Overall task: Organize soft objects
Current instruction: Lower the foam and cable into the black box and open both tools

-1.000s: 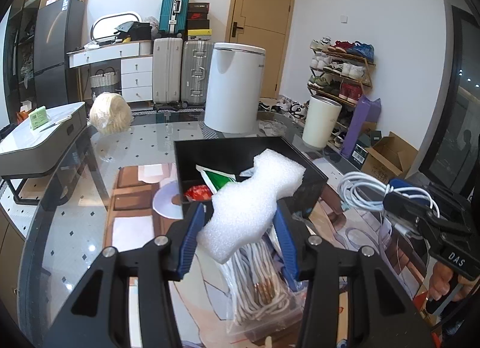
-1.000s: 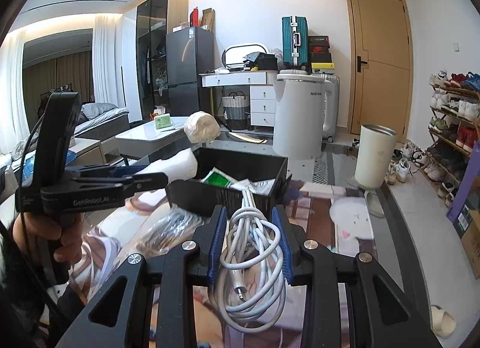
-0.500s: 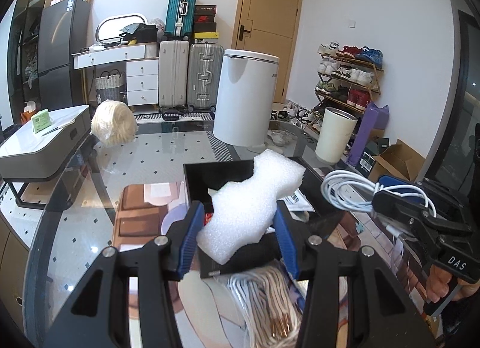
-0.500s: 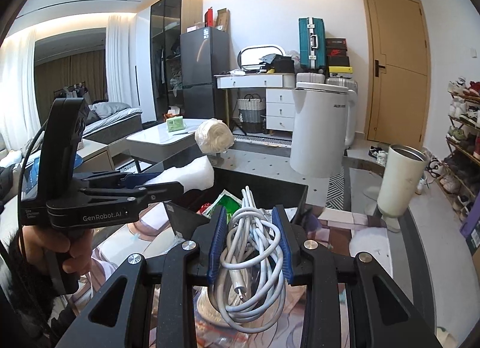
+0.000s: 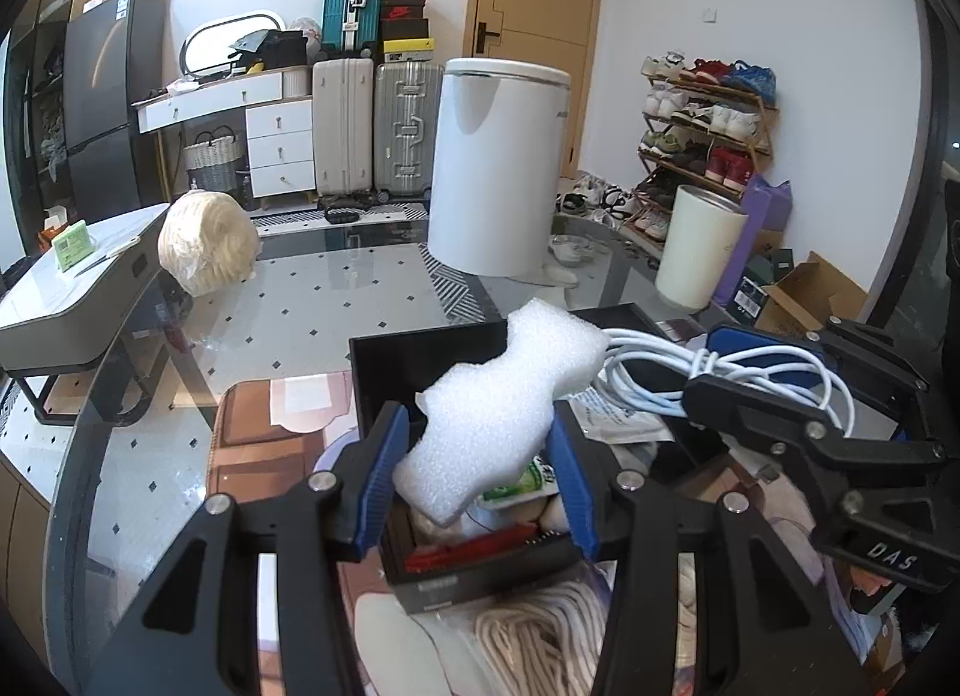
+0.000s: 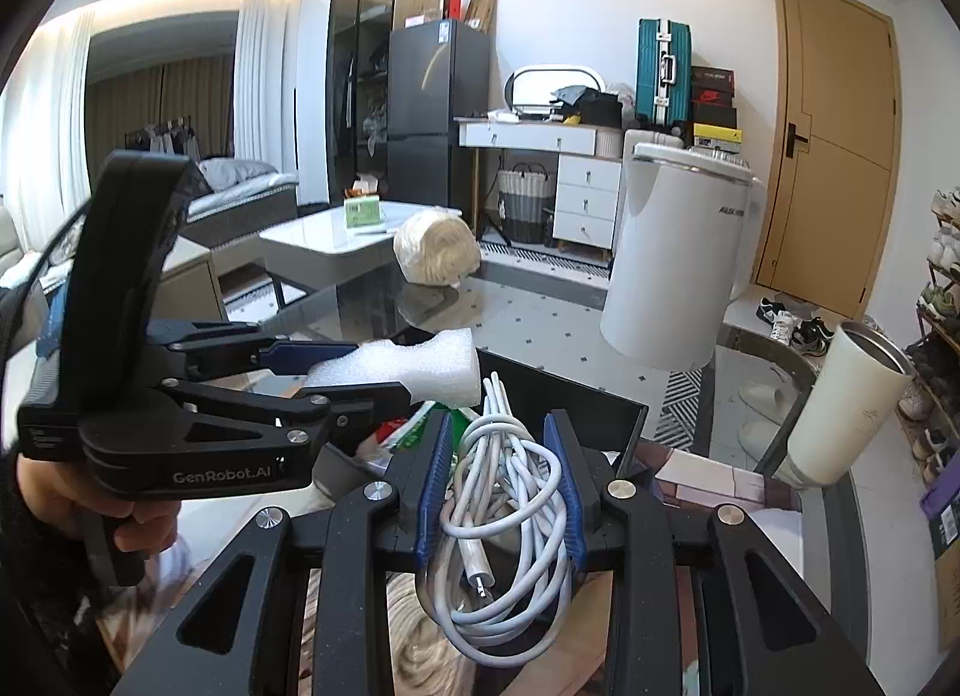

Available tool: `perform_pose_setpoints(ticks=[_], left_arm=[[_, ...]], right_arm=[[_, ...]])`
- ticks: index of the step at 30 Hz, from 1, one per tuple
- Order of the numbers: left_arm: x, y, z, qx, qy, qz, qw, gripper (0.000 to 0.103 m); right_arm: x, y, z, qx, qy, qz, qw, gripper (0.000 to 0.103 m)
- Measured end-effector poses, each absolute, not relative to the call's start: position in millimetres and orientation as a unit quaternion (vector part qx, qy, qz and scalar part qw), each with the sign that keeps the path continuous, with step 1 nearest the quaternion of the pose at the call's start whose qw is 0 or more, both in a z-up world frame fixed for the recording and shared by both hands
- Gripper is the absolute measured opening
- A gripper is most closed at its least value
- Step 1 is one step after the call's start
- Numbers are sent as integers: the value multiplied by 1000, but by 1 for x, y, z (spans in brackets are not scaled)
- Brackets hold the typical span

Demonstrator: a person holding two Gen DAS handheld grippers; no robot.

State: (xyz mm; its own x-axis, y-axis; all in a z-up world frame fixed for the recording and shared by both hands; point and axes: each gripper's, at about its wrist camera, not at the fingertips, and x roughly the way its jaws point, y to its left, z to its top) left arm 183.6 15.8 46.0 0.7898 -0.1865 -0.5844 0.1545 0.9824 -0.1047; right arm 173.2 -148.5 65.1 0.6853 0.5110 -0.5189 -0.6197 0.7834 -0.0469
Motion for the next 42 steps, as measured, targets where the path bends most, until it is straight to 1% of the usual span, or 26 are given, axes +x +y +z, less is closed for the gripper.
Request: perform_pose_setpoints(ticks=[8, 21, 25, 27, 30, 31, 33, 34, 35, 37, 38, 39, 40, 42], left_arm=[[199, 19, 38, -19, 317, -76, 945, 47], [199, 24, 39, -36, 309, -81, 947, 47], [199, 25, 39, -36, 309, -81, 947, 47], [199, 24, 39, -36, 309, -82, 947, 47], [199, 23, 39, -34, 312, -84, 946, 47], [200, 22, 39, -33, 312, -85, 946, 47], [200, 21, 38, -31, 313, -86, 945, 47], [201, 20, 37, -30, 314, -87, 945, 47], [201, 19, 37, -30, 312, -89, 945, 48], [202, 16, 37, -28, 312, -94, 945, 50], [204, 14, 36, -24, 315, -93, 944, 50], [205, 12, 35, -21, 318, -89, 943, 54], [206, 11, 34, -20, 323, -83, 943, 60], [204, 10, 35, -25, 322, -80, 943, 69]], right_arm=[[201, -135, 52, -141, 264, 308, 903, 32], [228, -112, 43, -185, 275, 331, 884, 32], [233, -114, 38, -191, 283, 314, 886, 32], [232, -119, 40, -192, 282, 302, 890, 35], [225, -134, 47, -180, 275, 290, 899, 45], [223, -138, 48, -176, 272, 286, 902, 50], [217, -149, 52, -166, 270, 278, 907, 53], [214, -154, 54, -161, 270, 275, 909, 58], [211, -158, 55, -157, 269, 273, 910, 66], [204, -164, 56, -150, 267, 269, 913, 73], [202, -167, 56, -147, 267, 267, 914, 74], [200, -168, 55, -144, 271, 266, 914, 75], [198, -168, 54, -141, 274, 264, 914, 75], [194, -169, 51, -136, 279, 262, 914, 80]])
